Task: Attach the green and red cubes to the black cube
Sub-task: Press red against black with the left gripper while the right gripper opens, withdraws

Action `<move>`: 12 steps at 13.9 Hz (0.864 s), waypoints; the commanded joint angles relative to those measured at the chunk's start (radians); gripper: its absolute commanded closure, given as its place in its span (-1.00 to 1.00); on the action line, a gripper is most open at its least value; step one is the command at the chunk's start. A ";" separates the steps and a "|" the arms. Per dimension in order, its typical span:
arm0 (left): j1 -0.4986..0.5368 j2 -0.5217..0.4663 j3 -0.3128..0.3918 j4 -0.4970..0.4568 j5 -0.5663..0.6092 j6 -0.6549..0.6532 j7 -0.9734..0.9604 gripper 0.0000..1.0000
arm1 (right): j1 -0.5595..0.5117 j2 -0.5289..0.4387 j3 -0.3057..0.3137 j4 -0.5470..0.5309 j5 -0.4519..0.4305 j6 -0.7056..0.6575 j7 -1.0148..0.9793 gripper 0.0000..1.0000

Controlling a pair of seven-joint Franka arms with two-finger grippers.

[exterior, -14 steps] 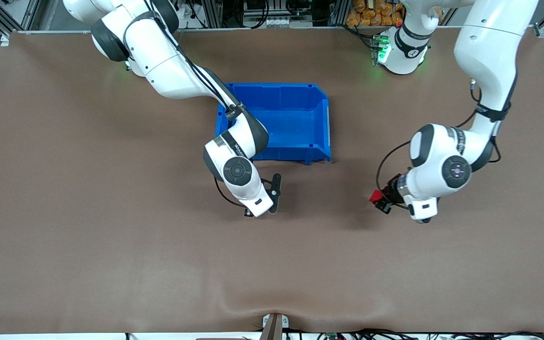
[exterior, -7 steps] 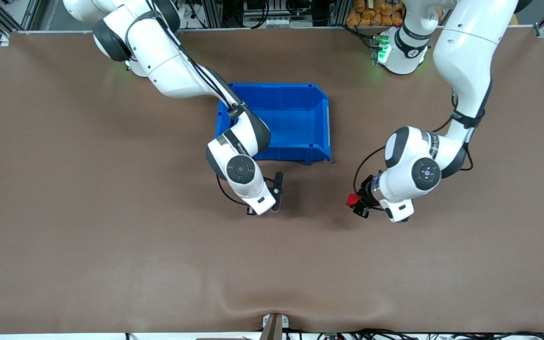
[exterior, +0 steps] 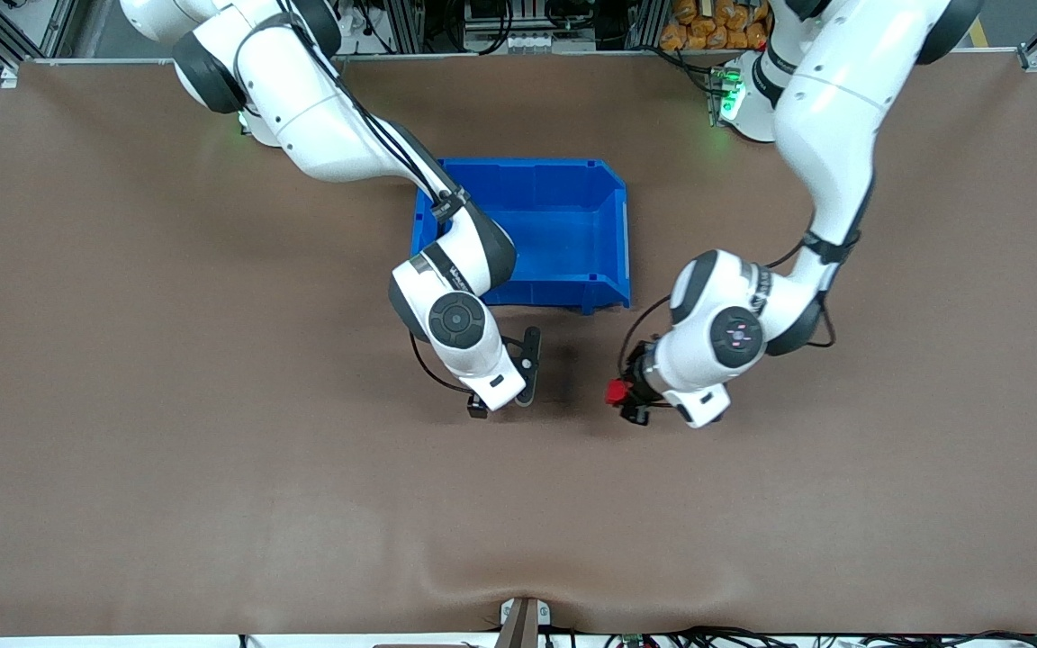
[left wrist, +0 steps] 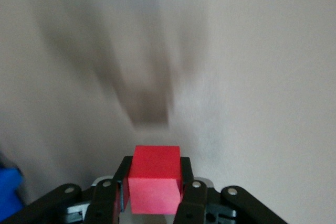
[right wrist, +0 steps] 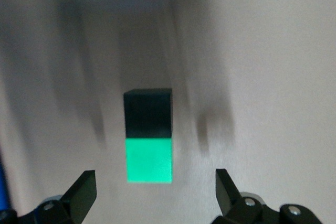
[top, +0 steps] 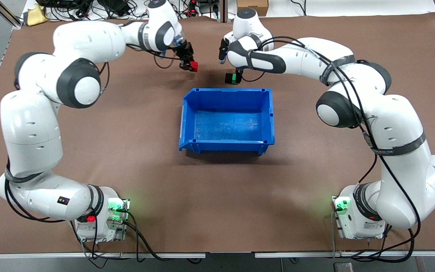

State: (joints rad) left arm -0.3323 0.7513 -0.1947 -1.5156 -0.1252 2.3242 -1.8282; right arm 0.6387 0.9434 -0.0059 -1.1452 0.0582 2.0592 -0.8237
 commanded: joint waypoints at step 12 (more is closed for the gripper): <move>-0.171 0.149 0.017 0.178 -0.030 0.026 -0.240 1.00 | -0.142 -0.311 -0.175 -0.054 0.008 -0.307 0.232 -1.00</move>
State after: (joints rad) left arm -0.4926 0.8852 -0.1913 -1.3687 -0.1409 2.3587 -2.0641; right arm 0.5085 0.6968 -0.1496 -1.1418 0.0585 1.7667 -0.6152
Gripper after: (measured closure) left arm 0.604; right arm 0.000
